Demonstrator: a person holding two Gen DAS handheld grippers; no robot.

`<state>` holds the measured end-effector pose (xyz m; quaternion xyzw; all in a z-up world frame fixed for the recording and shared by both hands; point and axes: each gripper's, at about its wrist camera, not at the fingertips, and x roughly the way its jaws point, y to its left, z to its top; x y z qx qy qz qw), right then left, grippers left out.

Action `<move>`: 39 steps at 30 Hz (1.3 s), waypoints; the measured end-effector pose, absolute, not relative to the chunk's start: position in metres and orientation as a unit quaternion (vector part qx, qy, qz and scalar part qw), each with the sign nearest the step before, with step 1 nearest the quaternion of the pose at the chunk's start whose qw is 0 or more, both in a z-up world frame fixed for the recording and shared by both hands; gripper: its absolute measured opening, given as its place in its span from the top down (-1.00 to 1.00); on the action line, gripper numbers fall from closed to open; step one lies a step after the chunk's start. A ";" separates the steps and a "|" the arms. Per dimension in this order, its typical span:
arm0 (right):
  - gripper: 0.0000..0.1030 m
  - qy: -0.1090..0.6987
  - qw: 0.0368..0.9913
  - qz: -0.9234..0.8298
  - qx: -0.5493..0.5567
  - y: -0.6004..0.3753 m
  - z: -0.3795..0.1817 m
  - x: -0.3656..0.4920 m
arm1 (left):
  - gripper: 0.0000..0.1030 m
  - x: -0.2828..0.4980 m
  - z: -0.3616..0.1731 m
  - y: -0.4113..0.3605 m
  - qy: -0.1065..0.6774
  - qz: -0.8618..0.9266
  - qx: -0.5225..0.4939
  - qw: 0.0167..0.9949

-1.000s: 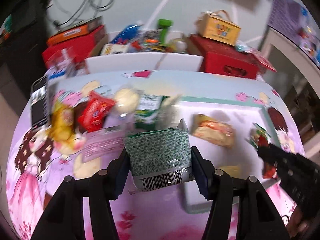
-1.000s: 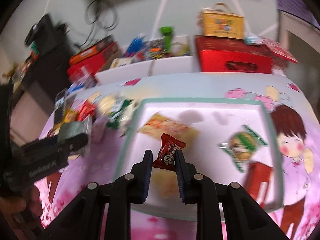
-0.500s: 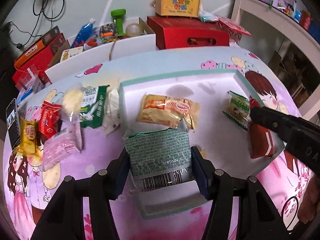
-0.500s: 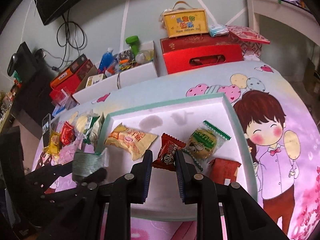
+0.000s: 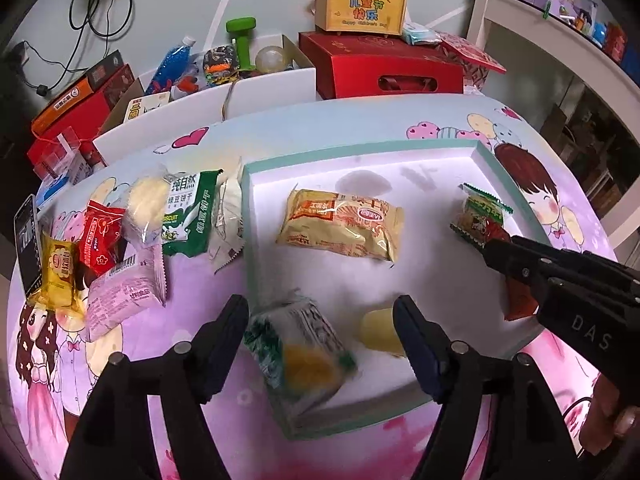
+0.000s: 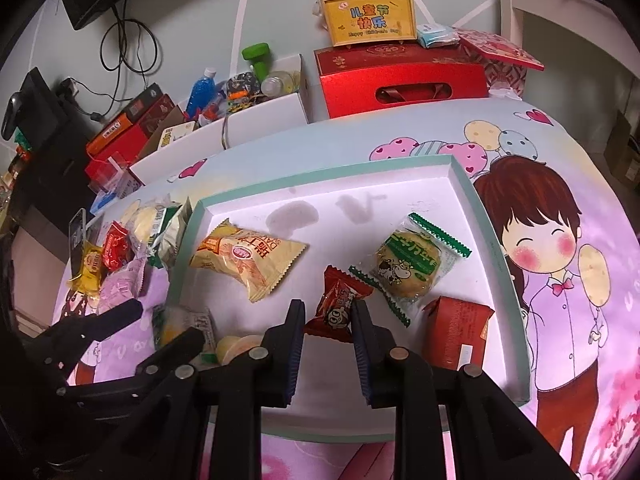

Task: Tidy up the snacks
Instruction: 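Carry both packets over the white tray and open the left gripper to drop the grey-green packet, then open the right gripper to drop the red candy onto the tray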

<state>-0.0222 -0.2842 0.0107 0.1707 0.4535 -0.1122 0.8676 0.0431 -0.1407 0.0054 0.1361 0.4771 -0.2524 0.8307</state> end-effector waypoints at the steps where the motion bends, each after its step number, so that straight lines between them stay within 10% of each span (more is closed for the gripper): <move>1: 0.49 0.454 0.867 -0.113 0.170 -0.284 0.011 -0.022 | -0.47 0.043 0.006 -0.140 0.476 -0.251 0.136 0.832; 6: 0.48 0.461 0.861 -0.122 0.175 -0.287 0.007 -0.021 | -0.47 0.048 0.008 -0.133 0.474 -0.238 0.131 0.838; 10: -0.13 0.472 0.851 -0.144 0.178 -0.293 0.001 -0.022 | -0.48 0.056 0.003 -0.124 0.489 -0.213 0.113 0.838; 15: -0.15 0.472 0.850 -0.149 0.181 -0.295 0.001 -0.022 | -0.58 0.065 -0.006 -0.110 0.508 -0.193 0.078 0.836; 17: -0.32 0.476 0.847 -0.150 0.179 -0.296 -0.001 -0.021 | -0.89 0.068 -0.008 -0.105 0.510 -0.179 0.070 0.838; 23: -0.73 0.479 0.844 -0.157 0.181 -0.297 -0.005 -0.020 | -0.89 0.076 -0.014 -0.089 0.514 -0.149 0.052 0.843; 39: -1.00 0.465 0.851 -0.169 0.175 -0.300 -0.005 -0.022 | -0.89 0.080 -0.019 -0.084 0.523 -0.139 0.049 0.840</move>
